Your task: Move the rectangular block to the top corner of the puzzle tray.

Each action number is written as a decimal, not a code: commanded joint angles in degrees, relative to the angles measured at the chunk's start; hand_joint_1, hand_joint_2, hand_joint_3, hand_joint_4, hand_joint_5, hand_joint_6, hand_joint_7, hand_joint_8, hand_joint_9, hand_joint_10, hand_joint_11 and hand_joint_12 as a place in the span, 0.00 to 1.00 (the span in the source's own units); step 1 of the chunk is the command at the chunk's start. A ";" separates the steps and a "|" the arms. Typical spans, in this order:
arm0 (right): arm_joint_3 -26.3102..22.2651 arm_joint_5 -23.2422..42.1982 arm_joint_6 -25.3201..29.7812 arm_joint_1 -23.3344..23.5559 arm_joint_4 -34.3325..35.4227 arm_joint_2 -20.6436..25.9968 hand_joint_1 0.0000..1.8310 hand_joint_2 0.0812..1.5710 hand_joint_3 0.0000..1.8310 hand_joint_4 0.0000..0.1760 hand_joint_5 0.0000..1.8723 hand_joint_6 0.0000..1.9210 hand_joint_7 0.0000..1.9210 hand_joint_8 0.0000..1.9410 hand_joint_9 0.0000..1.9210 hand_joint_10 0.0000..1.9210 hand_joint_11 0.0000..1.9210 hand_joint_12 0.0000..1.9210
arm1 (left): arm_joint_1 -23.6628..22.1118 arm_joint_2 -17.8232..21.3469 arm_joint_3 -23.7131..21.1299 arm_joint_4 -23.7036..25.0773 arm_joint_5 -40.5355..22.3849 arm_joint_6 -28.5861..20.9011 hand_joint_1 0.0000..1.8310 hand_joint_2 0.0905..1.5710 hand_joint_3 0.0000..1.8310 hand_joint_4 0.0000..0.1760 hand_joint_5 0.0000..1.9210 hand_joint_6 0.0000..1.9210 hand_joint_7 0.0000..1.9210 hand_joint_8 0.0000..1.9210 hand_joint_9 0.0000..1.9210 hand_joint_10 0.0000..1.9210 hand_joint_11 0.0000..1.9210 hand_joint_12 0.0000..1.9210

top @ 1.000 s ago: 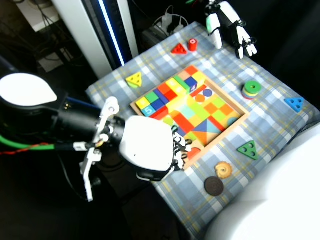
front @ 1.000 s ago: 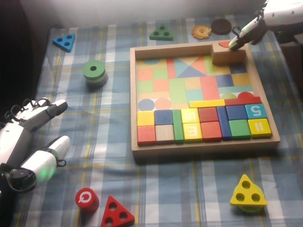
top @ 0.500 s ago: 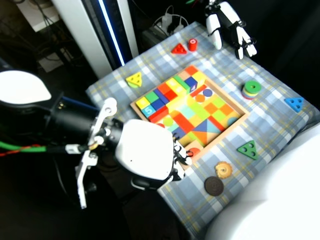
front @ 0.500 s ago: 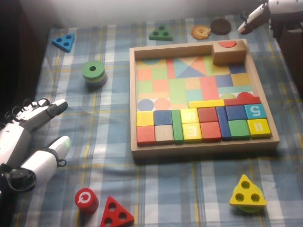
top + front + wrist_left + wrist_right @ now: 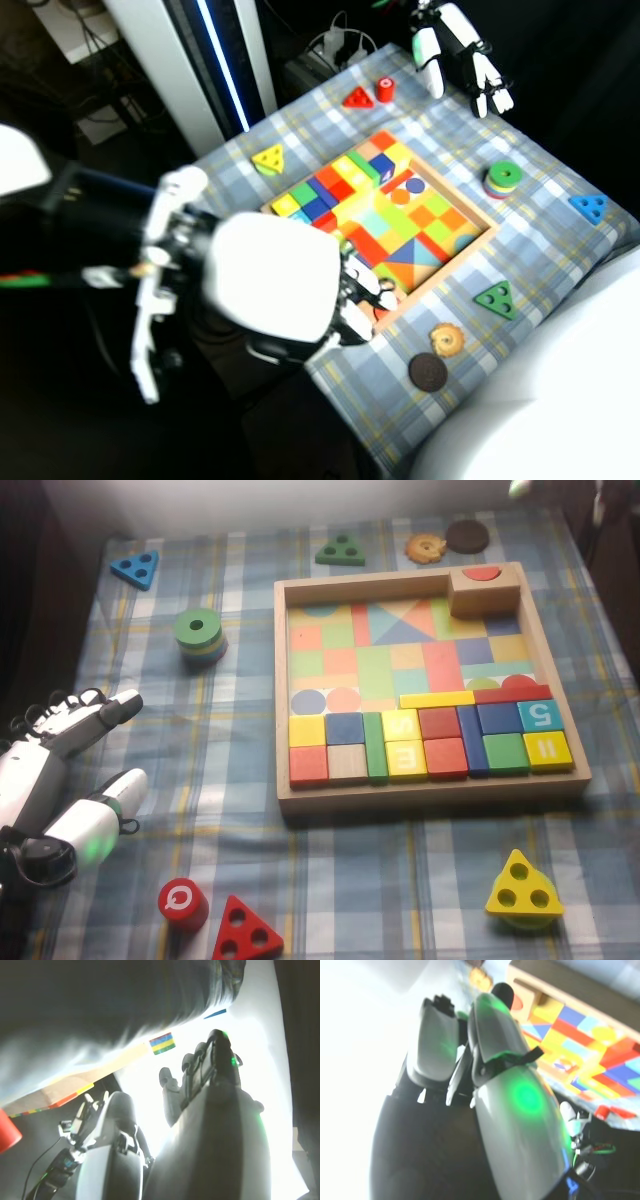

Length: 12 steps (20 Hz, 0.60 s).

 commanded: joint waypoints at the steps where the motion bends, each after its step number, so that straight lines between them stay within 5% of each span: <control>1: -2.89 -0.60 -9.99 -0.54 11.43 1.59 0.63 0.80 0.01 0.00 0.14 0.00 0.60 1.00 0.75 1.00 0.76 1.00 | -0.11 0.19 -0.13 2.32 -7.49 -0.33 0.38 0.88 0.00 0.33 0.22 0.00 0.09 0.00 0.03 0.00 0.00 0.00; 4: -11.60 0.32 -44.99 -6.48 43.35 6.81 0.46 0.84 0.01 0.00 0.13 0.00 0.60 1.00 0.74 1.00 0.75 1.00 | 0.16 0.28 -0.24 2.02 -7.96 -0.38 0.38 0.88 0.00 0.29 0.22 0.00 0.10 0.00 0.04 0.00 0.00 0.00; 6: -16.70 6.23 -63.14 -12.61 62.12 9.79 0.37 0.86 0.01 0.00 0.13 0.00 0.56 1.00 0.70 1.00 0.70 1.00 | 0.28 0.30 -0.24 1.53 -8.23 -0.38 0.37 0.88 0.00 0.31 0.22 0.00 0.09 0.00 0.04 0.00 0.00 0.00; 9: -23.42 18.18 -81.51 -23.09 81.36 11.93 0.03 0.88 0.00 0.00 0.11 0.00 0.44 1.00 0.58 1.00 0.58 1.00 | 0.86 0.48 -0.65 0.90 -9.02 -0.39 0.37 0.88 0.00 0.28 0.22 0.00 0.09 0.00 0.04 0.00 0.00 0.00; 10: -25.81 22.50 -88.08 -26.74 86.62 12.25 0.01 0.88 0.00 0.00 0.11 0.00 0.41 0.97 0.56 1.00 0.56 1.00 | 0.97 0.49 -0.69 0.76 -9.29 -0.39 0.36 0.89 0.00 0.32 0.21 0.00 0.09 0.00 0.04 0.00 0.00 0.00; 12: -30.94 31.52 -101.31 -33.47 95.78 12.51 0.00 0.85 0.00 0.00 0.14 0.00 0.34 0.75 0.39 0.97 0.39 1.00 | 0.91 0.57 -0.71 0.75 -9.55 -0.44 0.37 0.88 0.00 0.28 0.22 0.00 0.10 0.00 0.04 0.00 0.00 0.00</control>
